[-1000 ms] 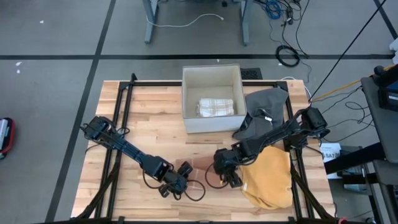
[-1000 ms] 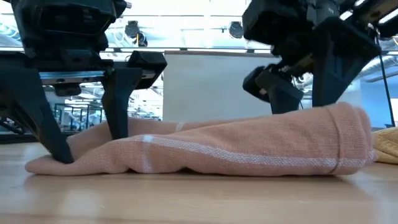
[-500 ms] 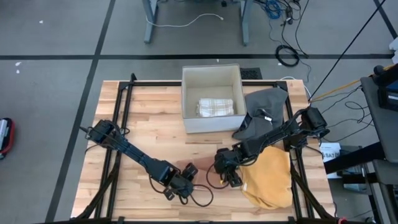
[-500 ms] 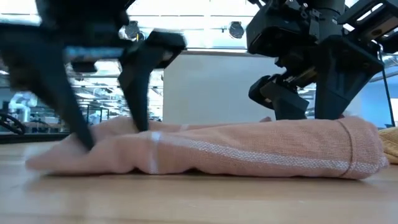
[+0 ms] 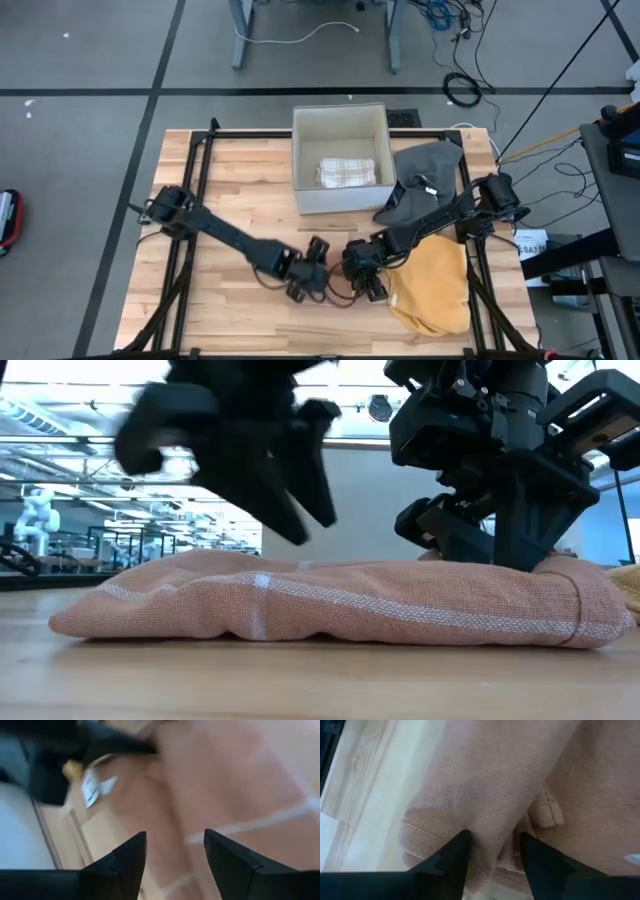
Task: Fold towel
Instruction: Fold the light brown towel
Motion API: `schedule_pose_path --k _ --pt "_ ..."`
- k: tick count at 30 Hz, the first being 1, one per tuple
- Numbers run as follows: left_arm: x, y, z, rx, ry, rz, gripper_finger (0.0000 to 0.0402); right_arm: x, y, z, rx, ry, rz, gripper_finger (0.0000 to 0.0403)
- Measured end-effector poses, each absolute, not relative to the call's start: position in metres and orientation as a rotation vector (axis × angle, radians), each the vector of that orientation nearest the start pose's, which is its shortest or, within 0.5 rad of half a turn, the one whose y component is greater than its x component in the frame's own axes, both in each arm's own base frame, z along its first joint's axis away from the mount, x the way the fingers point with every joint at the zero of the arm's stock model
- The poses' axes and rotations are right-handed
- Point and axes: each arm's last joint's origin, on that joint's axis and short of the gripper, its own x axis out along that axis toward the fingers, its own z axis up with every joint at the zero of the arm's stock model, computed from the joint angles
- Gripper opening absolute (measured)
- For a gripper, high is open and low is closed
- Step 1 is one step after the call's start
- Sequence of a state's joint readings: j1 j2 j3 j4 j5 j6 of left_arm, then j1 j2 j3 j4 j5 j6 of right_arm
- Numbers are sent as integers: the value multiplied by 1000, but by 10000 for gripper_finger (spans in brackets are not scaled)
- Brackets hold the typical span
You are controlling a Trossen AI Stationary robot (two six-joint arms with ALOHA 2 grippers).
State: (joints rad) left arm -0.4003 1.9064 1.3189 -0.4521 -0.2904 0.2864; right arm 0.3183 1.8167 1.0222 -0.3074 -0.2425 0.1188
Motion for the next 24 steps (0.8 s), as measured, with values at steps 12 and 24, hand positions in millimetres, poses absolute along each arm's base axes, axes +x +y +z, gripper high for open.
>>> schedule_pose_path --k 12,24 --pt "391 -86 167 426 872 -227 165 316 129 139 -39 1141 524 56" --pt "420 -84 117 416 751 -298 163 310 135 145 -92 1130 560 8"
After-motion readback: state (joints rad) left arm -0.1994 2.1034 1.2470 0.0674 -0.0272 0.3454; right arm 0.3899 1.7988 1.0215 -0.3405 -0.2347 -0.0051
